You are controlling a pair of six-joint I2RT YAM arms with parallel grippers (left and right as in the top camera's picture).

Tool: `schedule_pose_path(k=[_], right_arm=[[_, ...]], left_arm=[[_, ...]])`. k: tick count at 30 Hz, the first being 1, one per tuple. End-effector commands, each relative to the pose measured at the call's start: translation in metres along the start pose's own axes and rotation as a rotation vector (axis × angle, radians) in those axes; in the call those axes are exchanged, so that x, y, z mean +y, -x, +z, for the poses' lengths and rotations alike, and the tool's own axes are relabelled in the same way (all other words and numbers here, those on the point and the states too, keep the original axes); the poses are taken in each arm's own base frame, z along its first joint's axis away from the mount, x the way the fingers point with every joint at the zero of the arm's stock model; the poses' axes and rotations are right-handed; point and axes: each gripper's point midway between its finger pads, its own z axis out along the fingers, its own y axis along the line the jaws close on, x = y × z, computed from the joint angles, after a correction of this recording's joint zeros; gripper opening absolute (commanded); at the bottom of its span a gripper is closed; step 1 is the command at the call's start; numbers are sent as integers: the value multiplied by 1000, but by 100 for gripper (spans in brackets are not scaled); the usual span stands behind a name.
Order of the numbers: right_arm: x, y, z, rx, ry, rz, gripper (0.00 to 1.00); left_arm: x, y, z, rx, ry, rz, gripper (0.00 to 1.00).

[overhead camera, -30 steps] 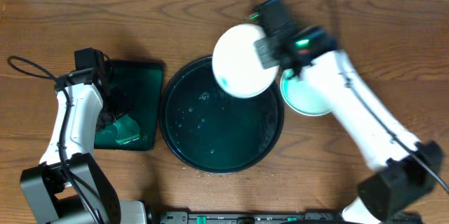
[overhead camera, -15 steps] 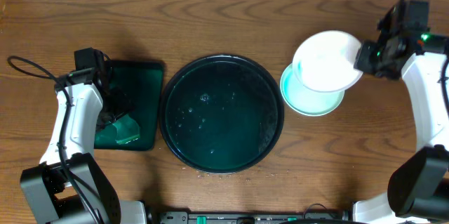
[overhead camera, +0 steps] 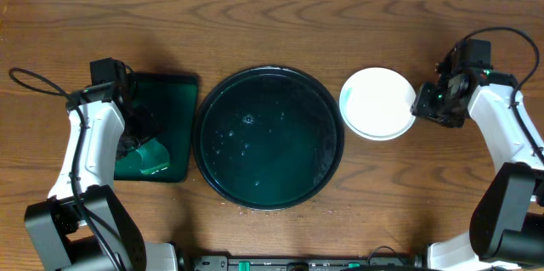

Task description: Clean dirty plates on tray and stack at the side

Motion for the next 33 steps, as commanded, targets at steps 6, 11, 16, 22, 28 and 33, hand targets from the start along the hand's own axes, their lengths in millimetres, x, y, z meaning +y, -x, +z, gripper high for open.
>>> schedule_pose_path(k=[6,11,16,22,28,33], right_arm=[[61,3,-158,-201,119,-162,99],[78,-19,-222,-352,227,-175,99],[61,-34,-268,-533,155,-252,99],[36,-51,-315,-789,32,-345,99],[28,-57,-275,-1021,1,-472,99],[24,-56,-204,-1245,29,-495,99]], left_arm=[[1,-2,1,8,5,-3,72],[1,-2,1,8,5,-3,72],[1,-2,1,8,5,-3,72],[1,-2,1,8,5,-2,72],[1,-2,1,8,5,-2,72],[1,-2,1,8,5,-2,72]])
